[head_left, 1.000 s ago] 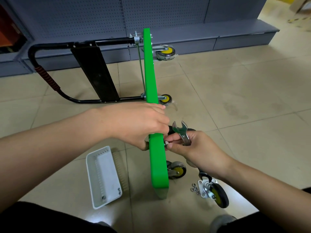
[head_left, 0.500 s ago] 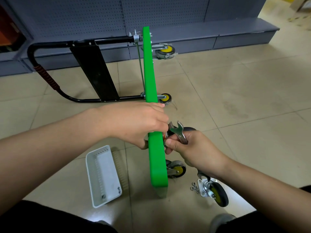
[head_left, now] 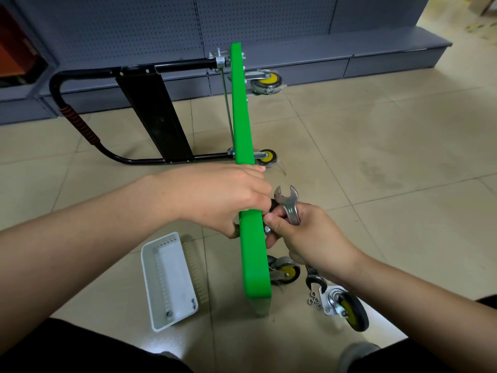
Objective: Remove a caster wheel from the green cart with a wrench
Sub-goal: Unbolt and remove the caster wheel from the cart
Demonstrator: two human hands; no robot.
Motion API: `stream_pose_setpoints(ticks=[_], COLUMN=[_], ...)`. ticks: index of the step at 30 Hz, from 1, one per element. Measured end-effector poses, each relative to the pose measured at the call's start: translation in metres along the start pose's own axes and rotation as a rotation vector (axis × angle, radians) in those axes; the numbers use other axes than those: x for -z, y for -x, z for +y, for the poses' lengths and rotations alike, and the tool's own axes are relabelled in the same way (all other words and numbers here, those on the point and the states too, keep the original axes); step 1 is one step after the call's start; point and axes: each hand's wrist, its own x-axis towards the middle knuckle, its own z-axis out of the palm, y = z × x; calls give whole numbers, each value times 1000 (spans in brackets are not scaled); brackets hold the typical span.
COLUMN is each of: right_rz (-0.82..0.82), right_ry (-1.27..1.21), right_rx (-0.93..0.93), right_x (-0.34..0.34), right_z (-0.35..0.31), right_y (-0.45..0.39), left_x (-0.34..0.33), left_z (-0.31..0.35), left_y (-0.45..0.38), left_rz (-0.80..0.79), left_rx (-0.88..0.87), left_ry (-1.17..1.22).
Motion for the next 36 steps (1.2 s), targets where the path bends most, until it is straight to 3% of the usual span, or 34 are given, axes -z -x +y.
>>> stream_pose_setpoints(ticks=[4, 12, 18, 25, 28, 36], right_rz=[-101, -106, -175, -165, -193, -192], right_ry=[-242, -88, -144, 44, 151, -95], right_rx=[-140, -194, -103, 59, 17, -28], right_x=[4, 12, 15, 11, 13, 17], right_z=[-4, -3, -3, -3, -6, 1], right_y=[3, -2, 2, 7, 9, 6], left_x=[0, 0, -2, -2, -3, -11], left_z=[0, -1, 0, 0, 0, -4], left_y=[1, -1, 1, 2, 1, 7], left_rz=[-18, -8, -18, -8, 4, -14], left_rx=[13, 14, 26, 41, 43, 58], left_ry=[-5, -10, -15, 19, 18, 32])
